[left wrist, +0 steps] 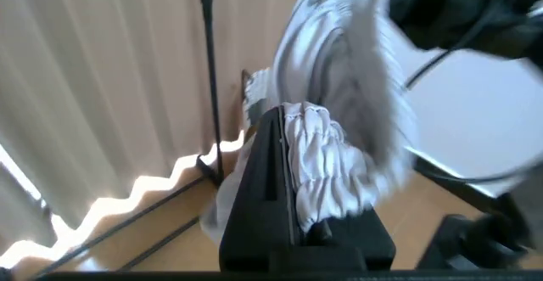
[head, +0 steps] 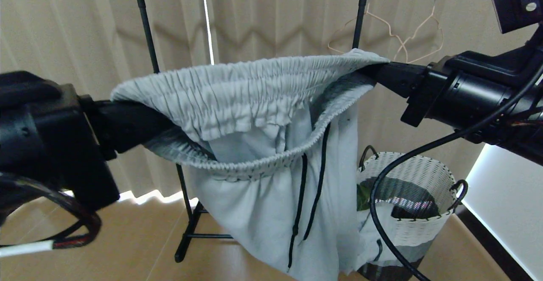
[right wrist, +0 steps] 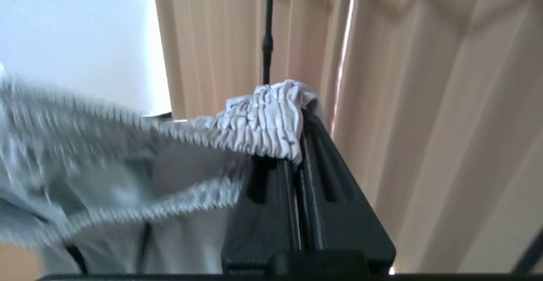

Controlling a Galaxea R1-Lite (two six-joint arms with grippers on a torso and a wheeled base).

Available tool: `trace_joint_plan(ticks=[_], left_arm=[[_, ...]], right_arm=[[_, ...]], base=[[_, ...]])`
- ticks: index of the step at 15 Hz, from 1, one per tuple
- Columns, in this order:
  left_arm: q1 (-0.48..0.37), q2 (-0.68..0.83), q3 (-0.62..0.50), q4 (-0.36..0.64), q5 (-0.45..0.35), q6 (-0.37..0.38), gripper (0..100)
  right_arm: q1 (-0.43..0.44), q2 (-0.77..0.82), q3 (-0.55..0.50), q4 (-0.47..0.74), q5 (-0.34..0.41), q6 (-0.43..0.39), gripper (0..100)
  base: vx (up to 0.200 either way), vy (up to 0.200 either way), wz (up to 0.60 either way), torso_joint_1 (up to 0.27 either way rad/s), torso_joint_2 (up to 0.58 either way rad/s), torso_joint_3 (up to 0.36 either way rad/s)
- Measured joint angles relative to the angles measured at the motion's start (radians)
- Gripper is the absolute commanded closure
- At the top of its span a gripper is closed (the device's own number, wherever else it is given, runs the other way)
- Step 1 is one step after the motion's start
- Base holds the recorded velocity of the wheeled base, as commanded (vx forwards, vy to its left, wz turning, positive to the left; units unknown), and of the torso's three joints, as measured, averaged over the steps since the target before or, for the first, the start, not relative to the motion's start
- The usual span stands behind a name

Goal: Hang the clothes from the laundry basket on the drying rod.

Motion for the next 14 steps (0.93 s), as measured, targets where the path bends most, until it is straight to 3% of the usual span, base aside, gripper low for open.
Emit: trace_joint_plan(ticks=[3,10,14], left_arm=[[0.113,-0.022,-0.083,0.059,-0.063,0.0,100],[0.135,0.151,-0.119,0.106,-0.031,0.007,100],[0.157,0.251,-0.296,0.307,-0.023,0.038,100]], right_arm=[[-0.004,0.008,-0.016,-0.007,-0.006,-0.003,100],[-0.16,0.001,0.043,-0.004,-0.014,-0.026,100],[-0.191,-0.005,0.117,-0.013,-0.023,-0.024,100]], base=[[0.0,0.0,0.0,0.0,0.0,0.0],[0.0,0.0,0.0,0.0,0.0,0.0],[0.0,0.0,0.0,0.0,0.0,0.0]])
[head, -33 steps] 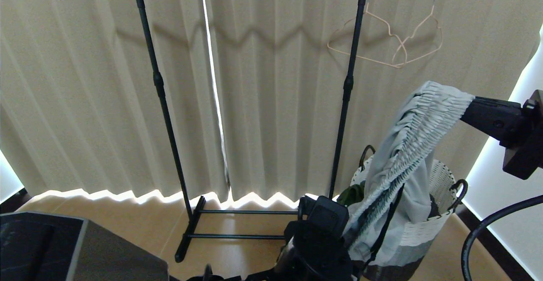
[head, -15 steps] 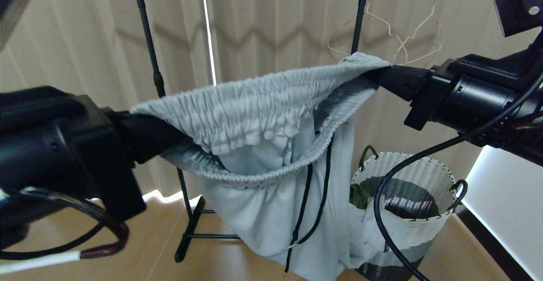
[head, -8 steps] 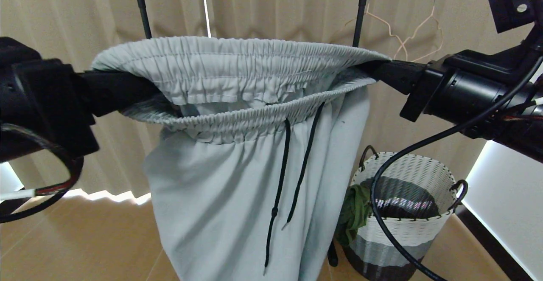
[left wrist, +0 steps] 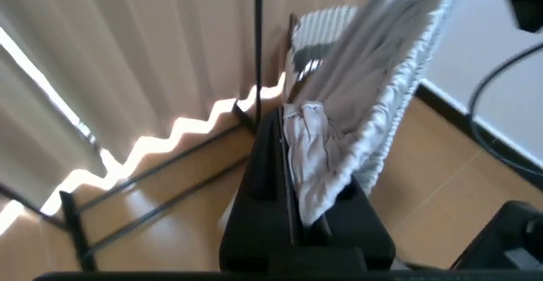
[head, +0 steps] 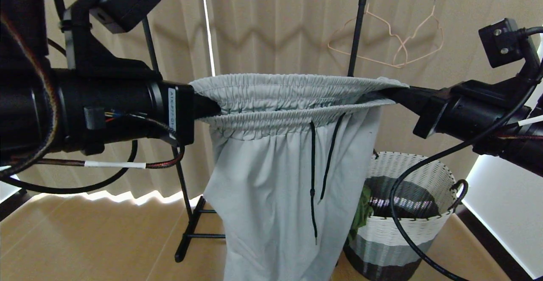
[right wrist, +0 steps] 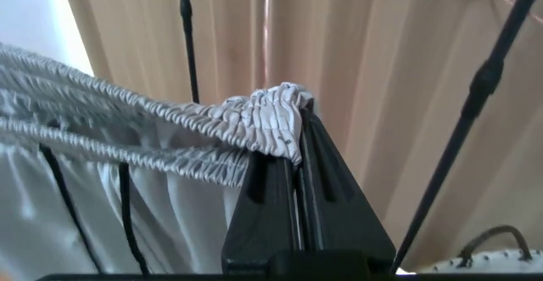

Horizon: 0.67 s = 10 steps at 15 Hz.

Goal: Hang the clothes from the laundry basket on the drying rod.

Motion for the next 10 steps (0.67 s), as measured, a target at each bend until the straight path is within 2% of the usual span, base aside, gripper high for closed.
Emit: trace_joint_plan(ticks=[2,4,8,10], left_arm=[[0.01,0.033,-0.036,-0.003,0.0,0.006,100],[0.026,0.057,-0.021,-0.031,0.0,0.01,100],[0.029,0.077,0.077,-0.179,0.0,0.023,100],[0.028,0.086,0.144,-0.237,0.018,0.054,100]], right_arm=[[-0.003,0.002,0.007,0.001,-0.002,-0.001,100],[-0.014,0.007,0.011,0.006,-0.009,-0.002,100],[-0.051,-0.01,0.039,0.006,-0.02,-0.004,100],[-0.063,-0.027,0.047,0.009,-0.02,-0.004,100]], base=[[0.0,0.0,0.0,0.0,0.0,0.0],[0.0,0.0,0.0,0.0,0.0,0.0],[0.0,0.0,0.0,0.0,0.0,0.0],[0.0,0.0,0.0,0.0,0.0,0.0]])
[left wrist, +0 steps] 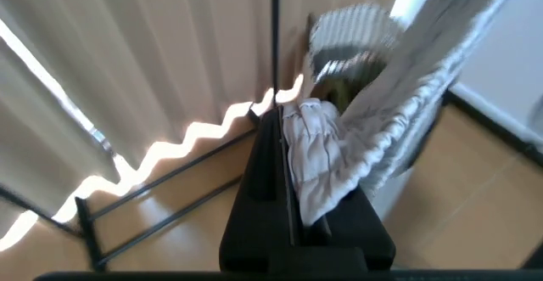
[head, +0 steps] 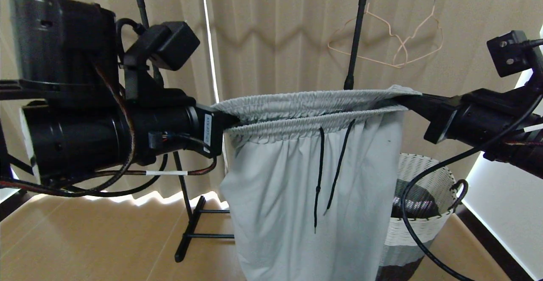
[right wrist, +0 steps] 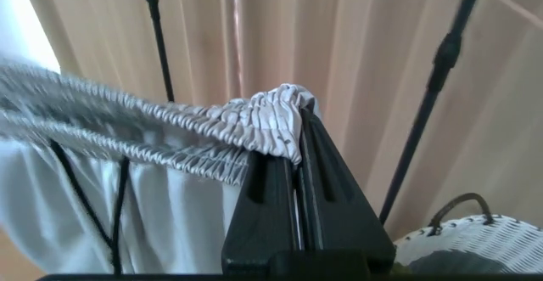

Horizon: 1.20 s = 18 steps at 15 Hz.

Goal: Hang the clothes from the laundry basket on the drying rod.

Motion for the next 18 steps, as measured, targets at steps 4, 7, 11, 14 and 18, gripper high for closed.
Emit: trace_joint_plan(ticks=[4,7,11,14,18], left_arm=[[-0.007,0.008,0.058,-0.092,0.008,0.001,100],[-0.016,0.032,0.01,-0.149,0.007,0.003,100],[-0.026,0.08,-0.131,-0.142,0.007,0.004,100],[-0.024,0.125,-0.188,-0.129,0.007,0.004,100],[-0.02,0.176,-0.251,-0.128,0.007,0.004,100]], right_arm=[[-0.005,-0.018,0.013,-0.003,0.0,-0.001,100],[-0.009,-0.052,0.033,0.001,-0.001,-0.002,100],[-0.023,-0.133,0.059,0.037,0.008,-0.003,100],[-0.019,-0.213,0.103,0.093,0.106,-0.002,100],[0.035,-0.296,0.163,0.101,0.232,-0.003,100]], base=[[0.0,0.0,0.0,0.0,0.0,0.0],[0.0,0.0,0.0,0.0,0.0,0.0],[0.0,0.0,0.0,0.0,0.0,0.0],[0.0,0.0,0.0,0.0,0.0,0.0],[0.0,0.0,0.0,0.0,0.0,0.0]])
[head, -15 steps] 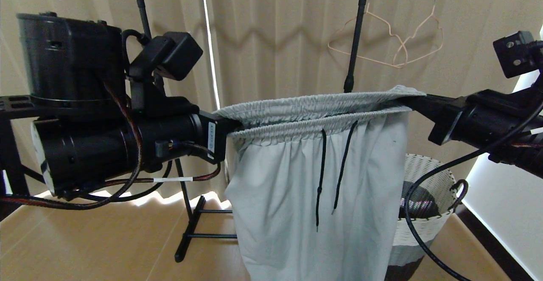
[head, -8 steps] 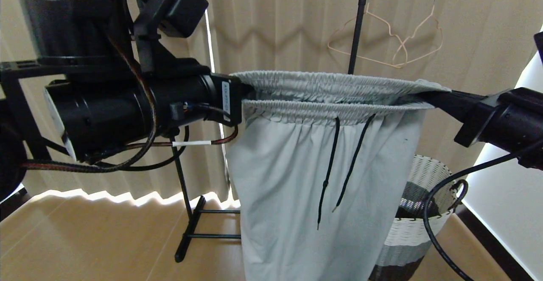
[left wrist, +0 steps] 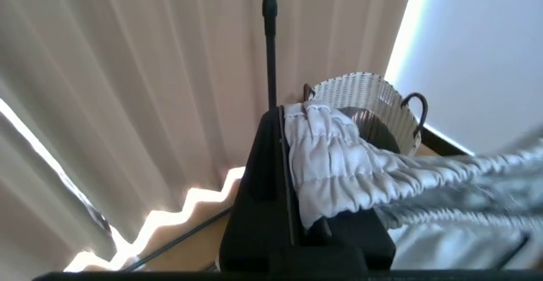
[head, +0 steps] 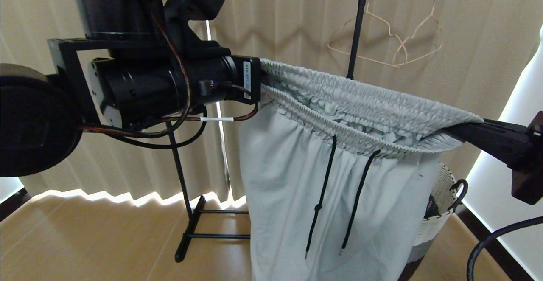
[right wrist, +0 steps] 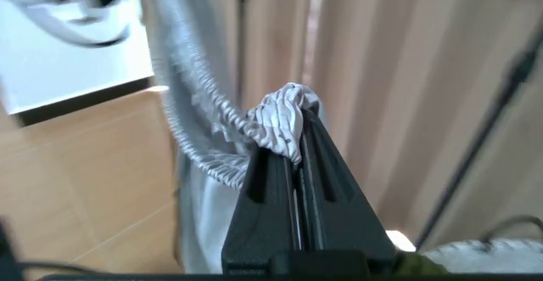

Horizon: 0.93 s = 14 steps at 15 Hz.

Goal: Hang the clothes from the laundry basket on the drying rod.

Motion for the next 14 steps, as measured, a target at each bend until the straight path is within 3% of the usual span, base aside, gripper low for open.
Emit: trace_joint_plan(ticks=[3,7,14], left_arm=[[0.003,0.016,-0.011,0.01,0.001,0.0,100],[0.007,-0.052,0.029,0.122,0.001,0.0,100],[-0.01,-0.206,0.095,0.181,-0.012,0.0,100]], right_arm=[[0.007,-0.01,0.005,0.0,-0.003,-0.016,100],[-0.083,0.081,-0.038,-0.034,-0.053,-0.113,100],[-0.085,0.317,-0.316,-0.171,-0.062,0.009,100]], base=[[0.0,0.0,0.0,0.0,0.0,0.0],[0.0,0.0,0.0,0.0,0.0,0.0],[0.0,0.0,0.0,0.0,0.0,0.0]])
